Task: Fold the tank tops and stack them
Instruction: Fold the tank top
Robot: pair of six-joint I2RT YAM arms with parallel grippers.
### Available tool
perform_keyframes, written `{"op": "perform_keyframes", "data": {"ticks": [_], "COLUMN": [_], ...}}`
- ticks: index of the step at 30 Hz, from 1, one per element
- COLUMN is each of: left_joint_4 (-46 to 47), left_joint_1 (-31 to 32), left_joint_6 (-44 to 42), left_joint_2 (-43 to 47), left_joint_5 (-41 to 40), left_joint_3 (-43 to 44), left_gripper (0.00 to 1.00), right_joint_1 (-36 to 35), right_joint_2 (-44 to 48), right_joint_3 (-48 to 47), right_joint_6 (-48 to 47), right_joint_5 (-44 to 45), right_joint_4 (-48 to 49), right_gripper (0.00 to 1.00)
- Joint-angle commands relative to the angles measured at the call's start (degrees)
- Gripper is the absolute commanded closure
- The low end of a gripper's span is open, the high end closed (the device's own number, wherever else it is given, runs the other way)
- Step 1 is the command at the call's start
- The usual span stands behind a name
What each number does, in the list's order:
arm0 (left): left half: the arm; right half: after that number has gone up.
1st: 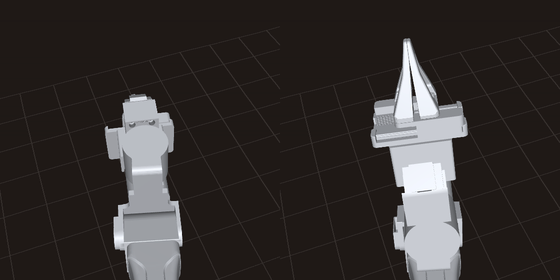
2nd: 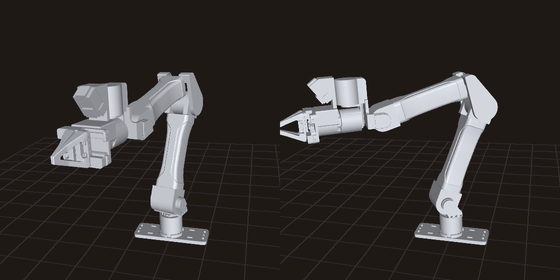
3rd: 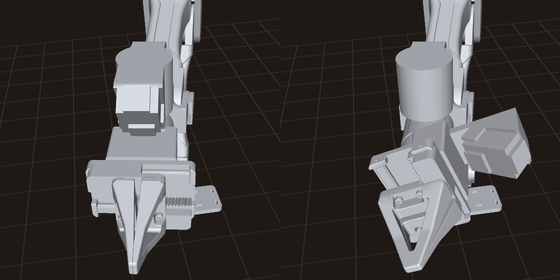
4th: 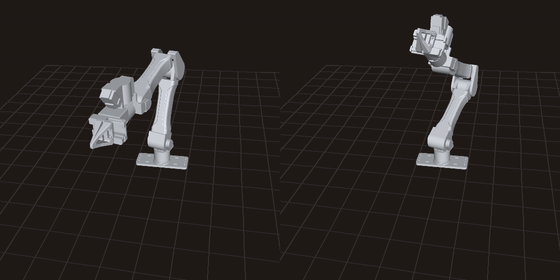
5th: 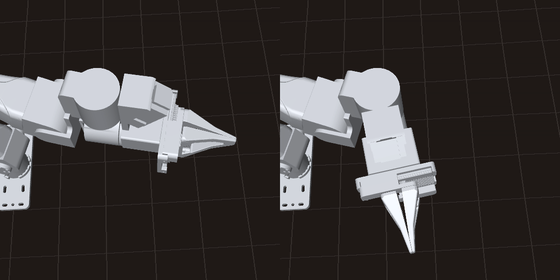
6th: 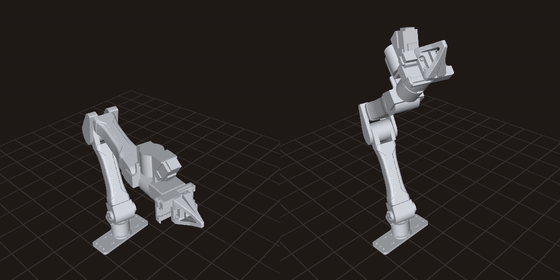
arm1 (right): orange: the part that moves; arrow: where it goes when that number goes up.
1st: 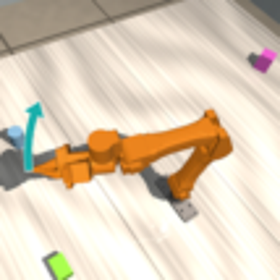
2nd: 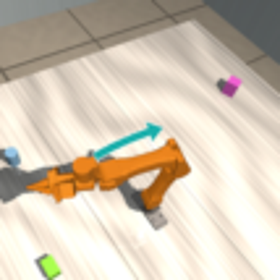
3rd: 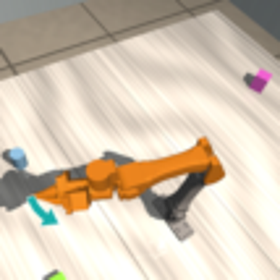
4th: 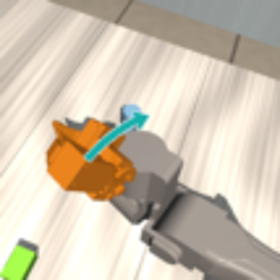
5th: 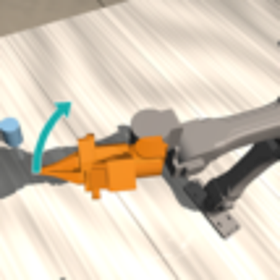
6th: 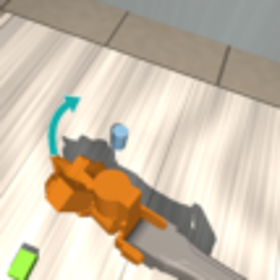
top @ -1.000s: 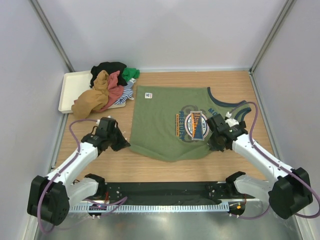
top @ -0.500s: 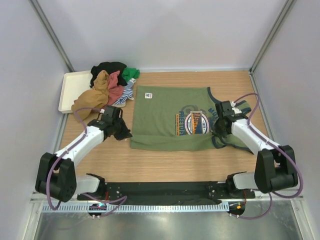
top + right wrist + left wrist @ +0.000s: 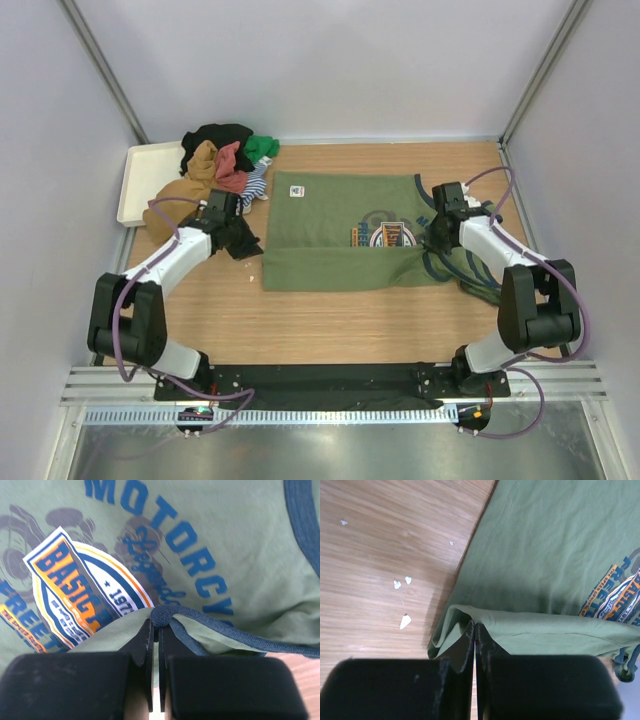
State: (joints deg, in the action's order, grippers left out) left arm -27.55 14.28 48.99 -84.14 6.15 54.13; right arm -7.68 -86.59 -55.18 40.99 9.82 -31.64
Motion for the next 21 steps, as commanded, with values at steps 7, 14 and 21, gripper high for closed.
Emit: {"op": "perform_keyframes", "data": {"ticks": [7,14,21], "left_joint_4": [2.59,2.5,2.68], "left_joint_1": [-1.89,-2.33,-2.51], "left_joint_6": [-1.53,-1.97,-2.32], "left_joint_2": [-5.24,-9.72,-13.86], "left_joint_5": [1.76,1.23,0.88], "left_joint_3": [6.68,10.82,14.42], "left_gripper": [1.0,1.0,1.0], "right_joint_1": [1.18,1.44,2.23], "right_joint_2": [-6.31,-9.12,-9.83], "right_joint_3": [-7.75,-9.51,-10.83], "right_joint_6": [-1.62,-1.79,-2.06], "right_joint_5": [1.07,1.34,2.04], "right_joint_4": [2.28,2.63,2.72], "right_gripper": [0.96,0.95,0.93]}}
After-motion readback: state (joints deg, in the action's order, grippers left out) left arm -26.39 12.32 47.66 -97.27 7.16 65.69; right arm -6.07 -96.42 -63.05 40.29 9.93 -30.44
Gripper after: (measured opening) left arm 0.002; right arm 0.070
